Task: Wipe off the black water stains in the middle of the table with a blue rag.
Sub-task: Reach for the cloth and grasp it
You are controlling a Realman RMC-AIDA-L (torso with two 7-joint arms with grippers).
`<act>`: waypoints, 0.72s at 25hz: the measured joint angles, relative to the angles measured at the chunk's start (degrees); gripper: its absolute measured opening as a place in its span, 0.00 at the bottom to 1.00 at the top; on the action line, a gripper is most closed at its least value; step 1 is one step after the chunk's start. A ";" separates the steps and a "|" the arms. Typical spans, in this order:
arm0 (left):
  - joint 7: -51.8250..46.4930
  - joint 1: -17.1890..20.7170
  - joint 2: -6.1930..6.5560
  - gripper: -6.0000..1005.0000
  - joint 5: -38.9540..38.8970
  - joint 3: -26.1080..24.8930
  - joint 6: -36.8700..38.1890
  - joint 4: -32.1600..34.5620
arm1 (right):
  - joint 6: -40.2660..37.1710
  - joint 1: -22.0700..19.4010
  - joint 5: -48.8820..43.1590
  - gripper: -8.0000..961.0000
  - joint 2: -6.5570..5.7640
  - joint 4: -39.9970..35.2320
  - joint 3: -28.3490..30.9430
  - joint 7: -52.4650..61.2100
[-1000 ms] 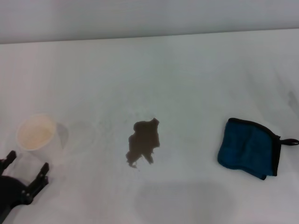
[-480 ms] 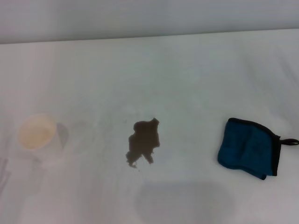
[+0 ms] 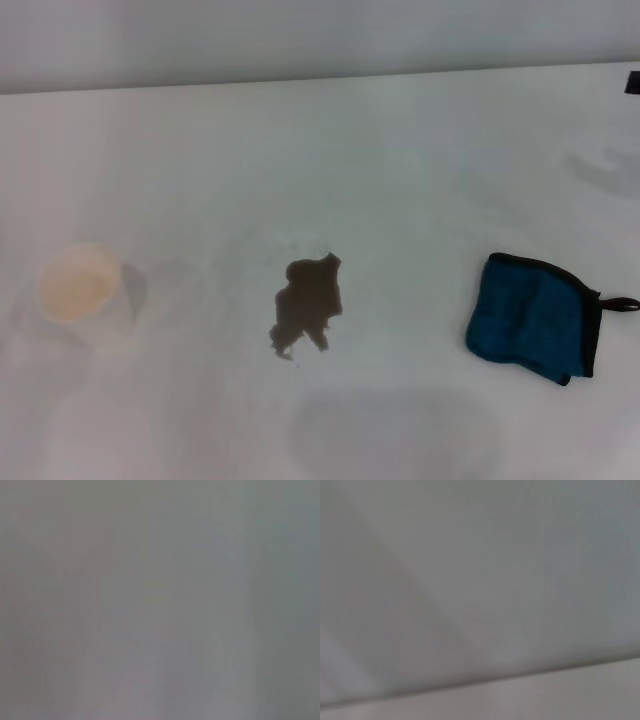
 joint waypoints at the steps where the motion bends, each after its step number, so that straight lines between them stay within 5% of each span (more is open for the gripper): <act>1: 0.05 -0.31 0.01 0.88 -0.01 -0.01 0.11 0.00 | 1.79 0.59 -2.85 0.87 0.09 -2.71 0.00 2.65; 5: -0.05 -1.17 0.17 0.88 -0.05 -0.59 0.88 -0.01 | 9.52 3.48 -15.71 0.87 2.17 -16.79 -0.05 13.63; 11: -0.22 -2.73 0.29 0.88 -0.18 -2.08 2.48 -0.67 | 17.09 5.92 -33.01 0.87 7.79 -30.77 -5.96 24.64; 15: -0.17 -3.80 0.28 0.88 -1.01 -2.11 3.03 -1.58 | 14.09 3.69 -35.66 0.87 7.58 -33.03 -21.21 34.80; 18: -0.20 -4.44 0.29 0.88 -1.87 -2.12 3.19 -2.33 | 13.05 3.56 -38.03 0.87 7.46 -33.12 -27.04 39.35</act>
